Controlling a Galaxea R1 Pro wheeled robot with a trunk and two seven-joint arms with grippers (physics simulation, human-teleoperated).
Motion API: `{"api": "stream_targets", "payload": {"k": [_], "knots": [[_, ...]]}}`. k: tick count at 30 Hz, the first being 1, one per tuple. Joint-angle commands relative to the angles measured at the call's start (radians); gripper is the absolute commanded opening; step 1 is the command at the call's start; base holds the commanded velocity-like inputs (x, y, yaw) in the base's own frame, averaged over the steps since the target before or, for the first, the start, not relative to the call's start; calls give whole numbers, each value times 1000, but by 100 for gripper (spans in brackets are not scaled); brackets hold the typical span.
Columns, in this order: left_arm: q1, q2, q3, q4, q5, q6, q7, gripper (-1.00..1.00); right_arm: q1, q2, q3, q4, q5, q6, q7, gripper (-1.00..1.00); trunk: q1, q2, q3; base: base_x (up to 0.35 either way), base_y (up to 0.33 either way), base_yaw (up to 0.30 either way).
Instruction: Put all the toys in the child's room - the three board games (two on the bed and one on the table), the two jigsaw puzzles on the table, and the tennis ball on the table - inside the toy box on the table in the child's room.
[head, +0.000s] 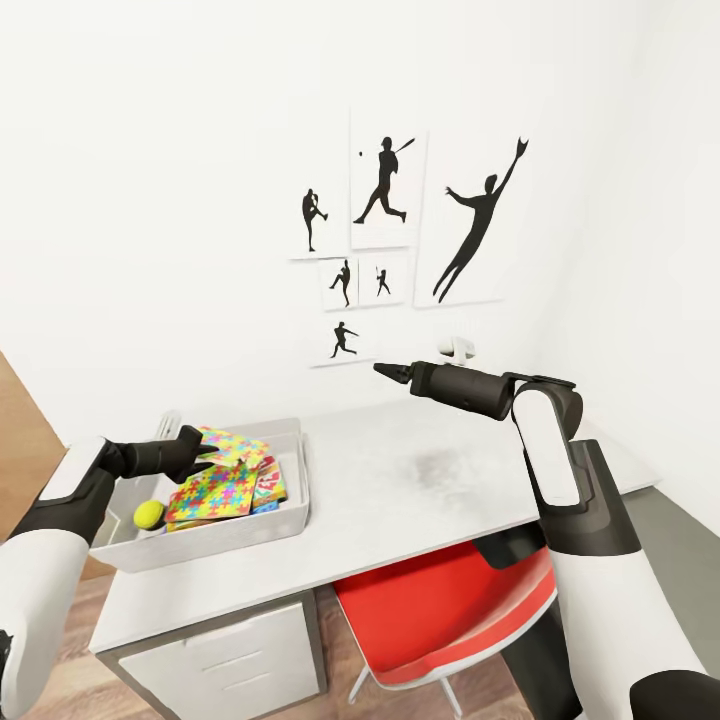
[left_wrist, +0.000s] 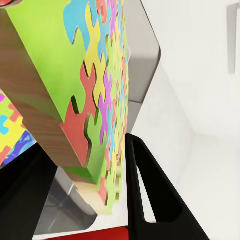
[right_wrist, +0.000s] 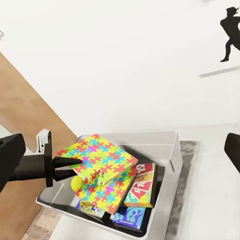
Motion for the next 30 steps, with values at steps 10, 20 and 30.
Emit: {"api": "stream_targets", "payload": {"k": [10, 20, 30], "knots": [[-1, -2, 2, 40, 9, 1, 10, -100, -1, 0, 0, 0, 11, 3, 10, 100, 1, -2, -2, 1, 0, 0], [-1, -1, 2, 79, 9, -25, 10, -100, -1, -1, 0, -2, 11, 3, 11, 100, 1, -2, -2, 0, 0, 0], [0, 0, 2, 81, 10, -26, 10, 100, -1, -2, 0, -6, 10, 3, 13, 100, 1, -2, -2, 0, 0, 0]]}}
